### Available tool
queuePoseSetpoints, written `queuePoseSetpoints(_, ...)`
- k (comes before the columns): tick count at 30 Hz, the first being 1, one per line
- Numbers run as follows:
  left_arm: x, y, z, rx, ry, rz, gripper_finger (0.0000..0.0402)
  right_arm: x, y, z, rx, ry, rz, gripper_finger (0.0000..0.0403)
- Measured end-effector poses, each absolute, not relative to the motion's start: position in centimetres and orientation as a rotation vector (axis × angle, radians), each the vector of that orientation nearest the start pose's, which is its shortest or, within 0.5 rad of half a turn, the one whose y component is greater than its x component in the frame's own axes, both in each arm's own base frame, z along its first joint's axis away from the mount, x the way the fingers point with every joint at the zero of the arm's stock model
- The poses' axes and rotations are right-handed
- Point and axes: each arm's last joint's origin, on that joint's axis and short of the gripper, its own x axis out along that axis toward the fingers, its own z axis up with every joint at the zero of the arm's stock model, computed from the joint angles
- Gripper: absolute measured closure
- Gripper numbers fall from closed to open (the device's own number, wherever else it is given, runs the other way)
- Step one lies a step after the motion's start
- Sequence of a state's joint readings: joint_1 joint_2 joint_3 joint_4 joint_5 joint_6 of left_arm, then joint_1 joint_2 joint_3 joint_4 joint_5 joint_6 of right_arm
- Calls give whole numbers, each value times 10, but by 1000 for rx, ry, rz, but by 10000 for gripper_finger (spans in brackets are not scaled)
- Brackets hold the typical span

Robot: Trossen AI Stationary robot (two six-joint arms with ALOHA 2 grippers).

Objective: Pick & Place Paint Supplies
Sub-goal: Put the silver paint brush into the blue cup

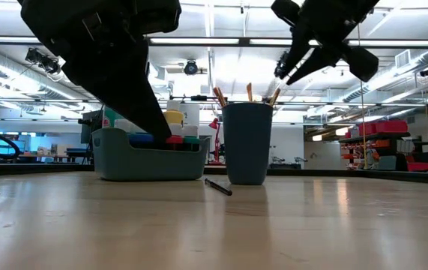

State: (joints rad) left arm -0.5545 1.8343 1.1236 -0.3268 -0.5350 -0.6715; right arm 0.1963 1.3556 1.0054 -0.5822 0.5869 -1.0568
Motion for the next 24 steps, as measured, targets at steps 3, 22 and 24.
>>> queuePoseSetpoints(3,315,-178,165,-90,829,269,334,269,38,262,-1312,977,113,321)
queuePoseSetpoints(22,329,-166,173,-423,577,512,334,264,97,267,-544,721,101,313)
queuePoseSetpoints(24,333,-161,174,-513,542,544,334,265,102,266,-429,691,139,314)
